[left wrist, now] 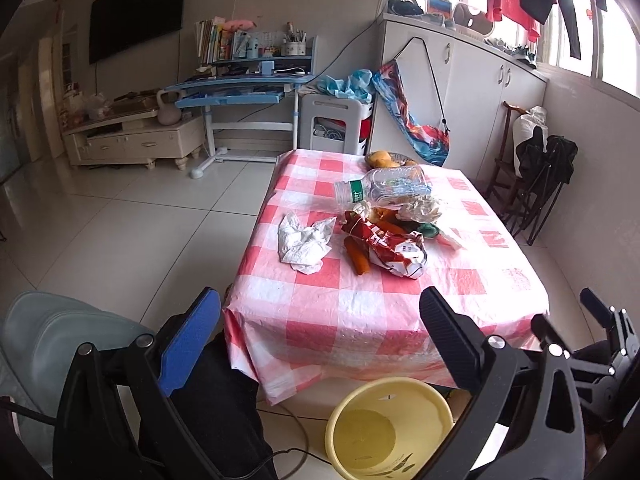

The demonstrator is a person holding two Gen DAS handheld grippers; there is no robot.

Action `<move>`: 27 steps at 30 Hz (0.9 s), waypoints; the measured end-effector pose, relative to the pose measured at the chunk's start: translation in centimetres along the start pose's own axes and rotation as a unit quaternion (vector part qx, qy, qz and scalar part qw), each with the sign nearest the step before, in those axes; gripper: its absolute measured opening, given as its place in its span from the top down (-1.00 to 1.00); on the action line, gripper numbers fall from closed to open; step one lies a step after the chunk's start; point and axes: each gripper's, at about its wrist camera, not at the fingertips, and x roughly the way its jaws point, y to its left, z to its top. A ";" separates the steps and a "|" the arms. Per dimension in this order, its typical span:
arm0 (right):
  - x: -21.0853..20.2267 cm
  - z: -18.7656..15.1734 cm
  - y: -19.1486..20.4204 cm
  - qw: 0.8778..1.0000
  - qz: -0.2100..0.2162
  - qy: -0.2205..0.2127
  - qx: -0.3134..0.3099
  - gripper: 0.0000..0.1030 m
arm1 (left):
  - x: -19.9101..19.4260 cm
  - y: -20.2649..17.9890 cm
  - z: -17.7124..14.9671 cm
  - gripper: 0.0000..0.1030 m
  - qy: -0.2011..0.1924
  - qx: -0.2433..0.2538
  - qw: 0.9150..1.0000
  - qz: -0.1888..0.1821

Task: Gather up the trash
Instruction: 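Move both tools toward the table of trash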

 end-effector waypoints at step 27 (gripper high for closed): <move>0.2 -1.2 -0.5 0.999 0.009 0.040 0.024 -0.89 | -1.5 0.5 0.3 -0.87 -0.004 -0.017 1.000 -0.005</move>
